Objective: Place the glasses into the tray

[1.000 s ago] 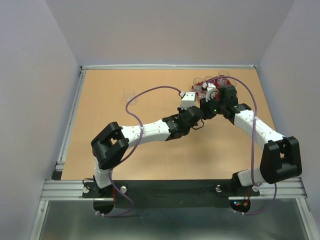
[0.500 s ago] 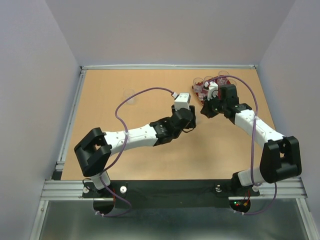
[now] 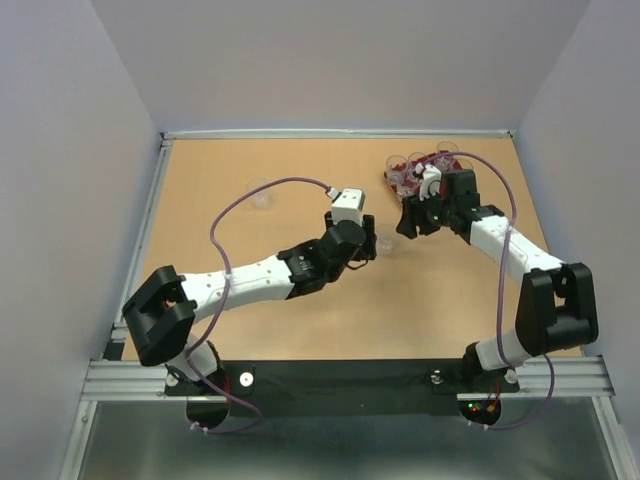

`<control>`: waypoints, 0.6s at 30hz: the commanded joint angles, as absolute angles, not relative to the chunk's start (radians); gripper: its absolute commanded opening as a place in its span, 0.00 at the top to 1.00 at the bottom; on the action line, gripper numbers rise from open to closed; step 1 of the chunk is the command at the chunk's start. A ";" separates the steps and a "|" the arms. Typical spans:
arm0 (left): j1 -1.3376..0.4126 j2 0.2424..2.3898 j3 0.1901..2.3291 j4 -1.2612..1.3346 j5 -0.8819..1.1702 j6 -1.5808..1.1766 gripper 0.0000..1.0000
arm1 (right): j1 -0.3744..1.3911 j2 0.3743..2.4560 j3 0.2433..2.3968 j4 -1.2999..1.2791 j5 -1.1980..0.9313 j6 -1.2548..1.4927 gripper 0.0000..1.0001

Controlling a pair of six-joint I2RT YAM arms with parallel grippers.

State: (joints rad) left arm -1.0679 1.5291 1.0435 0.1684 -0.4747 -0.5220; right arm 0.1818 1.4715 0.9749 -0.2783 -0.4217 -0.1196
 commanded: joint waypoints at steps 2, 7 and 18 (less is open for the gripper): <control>-1.040 1.402 0.977 0.187 -0.495 -0.462 0.33 | 0.176 1.480 1.002 -0.233 -0.522 -0.117 0.32; -0.999 1.269 0.904 0.163 -0.508 -0.425 0.23 | 0.178 1.543 1.022 -0.232 -0.492 -0.086 0.33; -0.899 0.991 0.839 0.066 -0.515 -0.312 0.16 | 0.207 1.629 1.048 -0.233 -0.405 -0.075 0.66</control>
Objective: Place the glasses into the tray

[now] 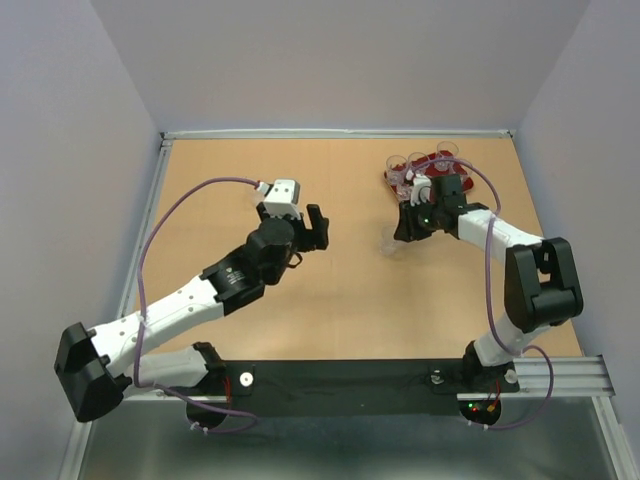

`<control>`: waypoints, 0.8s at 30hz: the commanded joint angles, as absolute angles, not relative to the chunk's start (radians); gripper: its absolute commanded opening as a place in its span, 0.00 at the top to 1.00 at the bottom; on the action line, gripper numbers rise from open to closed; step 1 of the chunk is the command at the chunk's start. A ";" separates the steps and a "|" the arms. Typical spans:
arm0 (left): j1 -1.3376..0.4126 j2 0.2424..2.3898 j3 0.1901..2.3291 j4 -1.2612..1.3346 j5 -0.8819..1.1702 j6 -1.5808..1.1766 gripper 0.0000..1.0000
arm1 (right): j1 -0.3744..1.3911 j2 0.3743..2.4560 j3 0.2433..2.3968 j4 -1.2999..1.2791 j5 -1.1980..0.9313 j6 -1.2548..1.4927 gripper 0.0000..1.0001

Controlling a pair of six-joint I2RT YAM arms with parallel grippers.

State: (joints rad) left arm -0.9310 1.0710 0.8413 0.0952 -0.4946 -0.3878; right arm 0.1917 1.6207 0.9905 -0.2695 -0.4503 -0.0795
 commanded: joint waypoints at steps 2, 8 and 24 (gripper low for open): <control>-0.864 0.944 0.839 0.037 -0.517 -0.261 0.15 | 0.207 1.629 1.045 -0.233 -0.379 -0.077 0.82; -0.810 0.852 0.830 -0.029 -0.560 -0.099 0.14 | 0.206 1.602 1.045 -0.233 -0.301 -0.109 1.00; -0.799 0.706 0.726 -0.014 -0.678 -0.005 0.14 | -0.037 1.595 1.129 -0.173 -0.167 -0.057 1.00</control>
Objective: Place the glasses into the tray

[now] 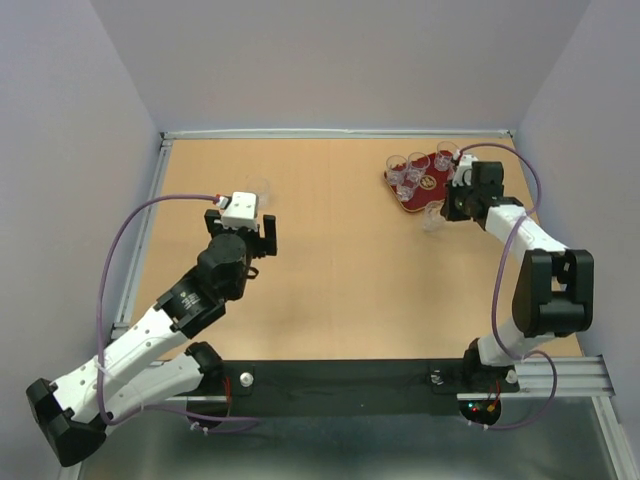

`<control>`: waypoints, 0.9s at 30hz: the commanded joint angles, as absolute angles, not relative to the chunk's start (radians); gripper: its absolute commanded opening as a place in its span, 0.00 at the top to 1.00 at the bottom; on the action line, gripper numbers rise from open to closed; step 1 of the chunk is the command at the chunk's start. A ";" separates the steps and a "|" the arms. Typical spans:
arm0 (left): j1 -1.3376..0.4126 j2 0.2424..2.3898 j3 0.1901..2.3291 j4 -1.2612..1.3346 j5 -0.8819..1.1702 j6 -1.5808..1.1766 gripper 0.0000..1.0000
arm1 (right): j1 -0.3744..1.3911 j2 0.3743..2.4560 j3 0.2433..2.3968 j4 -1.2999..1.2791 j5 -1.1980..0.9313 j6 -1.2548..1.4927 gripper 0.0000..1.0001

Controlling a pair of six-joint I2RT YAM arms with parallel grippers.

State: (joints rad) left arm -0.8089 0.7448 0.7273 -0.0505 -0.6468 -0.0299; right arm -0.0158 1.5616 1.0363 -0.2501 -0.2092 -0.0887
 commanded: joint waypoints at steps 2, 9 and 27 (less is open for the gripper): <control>-0.798 0.693 0.721 -0.012 -0.675 -0.005 0.14 | -0.038 1.617 1.176 -0.164 -0.137 -0.040 1.00; -0.787 0.669 0.716 -0.008 -0.667 -0.005 0.14 | -0.038 1.750 1.342 -0.140 -0.014 0.052 0.99; -0.770 0.676 0.715 -0.006 -0.643 -0.005 0.14 | -0.038 2.011 1.632 -0.138 0.041 0.009 0.97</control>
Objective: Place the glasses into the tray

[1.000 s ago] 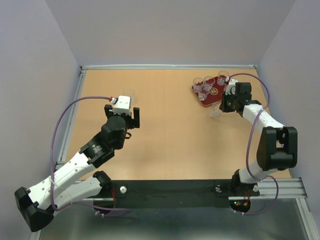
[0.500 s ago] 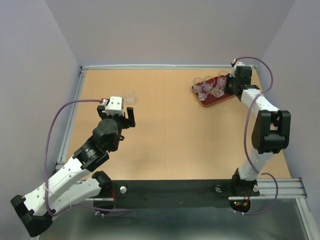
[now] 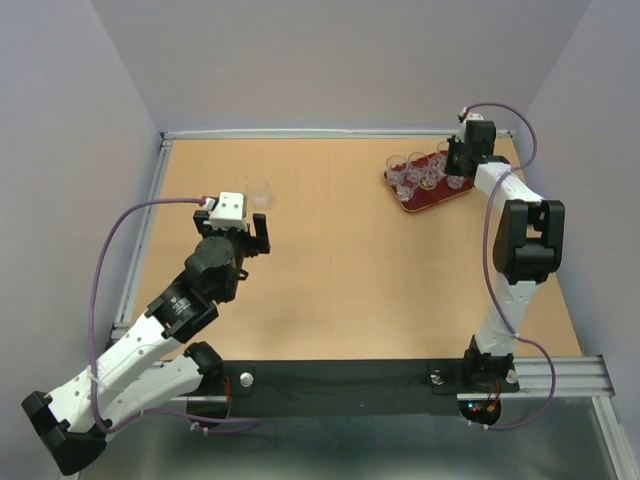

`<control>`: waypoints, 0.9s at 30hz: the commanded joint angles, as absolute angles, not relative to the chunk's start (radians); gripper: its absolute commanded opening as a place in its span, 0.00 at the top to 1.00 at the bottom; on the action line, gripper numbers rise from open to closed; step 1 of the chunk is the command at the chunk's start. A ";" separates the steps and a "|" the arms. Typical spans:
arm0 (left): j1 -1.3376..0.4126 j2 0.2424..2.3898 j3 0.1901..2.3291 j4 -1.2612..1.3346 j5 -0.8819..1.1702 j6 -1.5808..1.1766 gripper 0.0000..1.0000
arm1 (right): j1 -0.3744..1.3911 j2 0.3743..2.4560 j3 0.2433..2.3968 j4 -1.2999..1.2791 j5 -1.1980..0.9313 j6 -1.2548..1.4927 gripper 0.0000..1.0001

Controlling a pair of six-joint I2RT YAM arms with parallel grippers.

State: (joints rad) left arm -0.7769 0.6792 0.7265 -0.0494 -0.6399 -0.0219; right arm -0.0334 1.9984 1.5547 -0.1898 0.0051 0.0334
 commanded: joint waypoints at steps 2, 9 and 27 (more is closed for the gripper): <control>-0.769 0.678 0.713 -0.008 -0.643 -0.005 0.14 | -0.038 2.034 1.652 -0.137 0.049 0.009 0.96; -0.762 0.678 0.713 -0.006 -0.640 -0.005 0.14 | -0.038 2.079 1.689 -0.137 0.058 -0.032 0.91; -0.753 0.686 0.713 -0.006 -0.627 -0.005 0.14 | -0.037 2.076 1.694 -0.137 0.031 -0.055 0.71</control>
State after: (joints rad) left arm -0.7601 0.6861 0.7261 -0.0494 -0.6281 -0.0219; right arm -0.0334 2.0968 1.6379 -0.1860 0.0433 -0.0486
